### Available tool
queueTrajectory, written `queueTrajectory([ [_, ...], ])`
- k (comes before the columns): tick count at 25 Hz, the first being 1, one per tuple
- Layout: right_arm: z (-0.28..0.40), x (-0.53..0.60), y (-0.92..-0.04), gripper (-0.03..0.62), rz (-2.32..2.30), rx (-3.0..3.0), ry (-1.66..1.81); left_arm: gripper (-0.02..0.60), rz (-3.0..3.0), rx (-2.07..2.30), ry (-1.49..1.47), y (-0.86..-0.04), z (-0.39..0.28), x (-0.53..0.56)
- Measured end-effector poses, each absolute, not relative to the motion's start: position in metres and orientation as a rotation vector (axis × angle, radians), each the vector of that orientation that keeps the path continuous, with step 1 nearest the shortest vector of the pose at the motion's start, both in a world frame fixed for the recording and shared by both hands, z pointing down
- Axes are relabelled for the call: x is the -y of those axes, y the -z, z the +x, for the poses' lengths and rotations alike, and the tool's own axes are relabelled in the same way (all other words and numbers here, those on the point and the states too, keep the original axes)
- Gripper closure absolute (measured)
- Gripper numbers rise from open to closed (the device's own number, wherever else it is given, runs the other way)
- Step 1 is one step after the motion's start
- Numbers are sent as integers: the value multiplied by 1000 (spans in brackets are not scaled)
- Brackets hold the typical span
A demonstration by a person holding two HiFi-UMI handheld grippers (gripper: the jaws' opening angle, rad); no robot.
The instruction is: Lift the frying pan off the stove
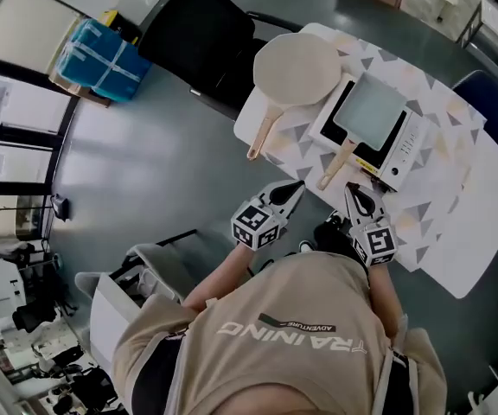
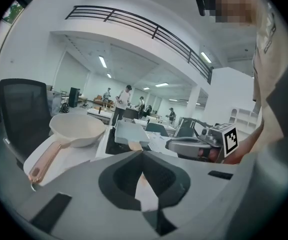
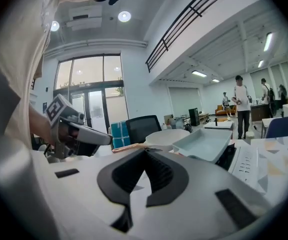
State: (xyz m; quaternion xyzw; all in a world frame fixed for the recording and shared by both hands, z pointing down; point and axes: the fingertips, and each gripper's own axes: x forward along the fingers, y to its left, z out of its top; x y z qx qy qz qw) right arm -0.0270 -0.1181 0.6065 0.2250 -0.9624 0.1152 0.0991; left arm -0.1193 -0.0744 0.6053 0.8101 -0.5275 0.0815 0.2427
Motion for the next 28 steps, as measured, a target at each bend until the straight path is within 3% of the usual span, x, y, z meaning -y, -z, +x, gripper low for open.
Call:
queueTrajectory([
  [8, -32, 159, -608, 595, 598, 2852, -354, 583, 2301, 1377, -239, -598, -112, 168],
  [28, -21, 190, -587, 594, 1177, 2667, -413, 581, 2291, 760, -332, -651, -110, 199],
])
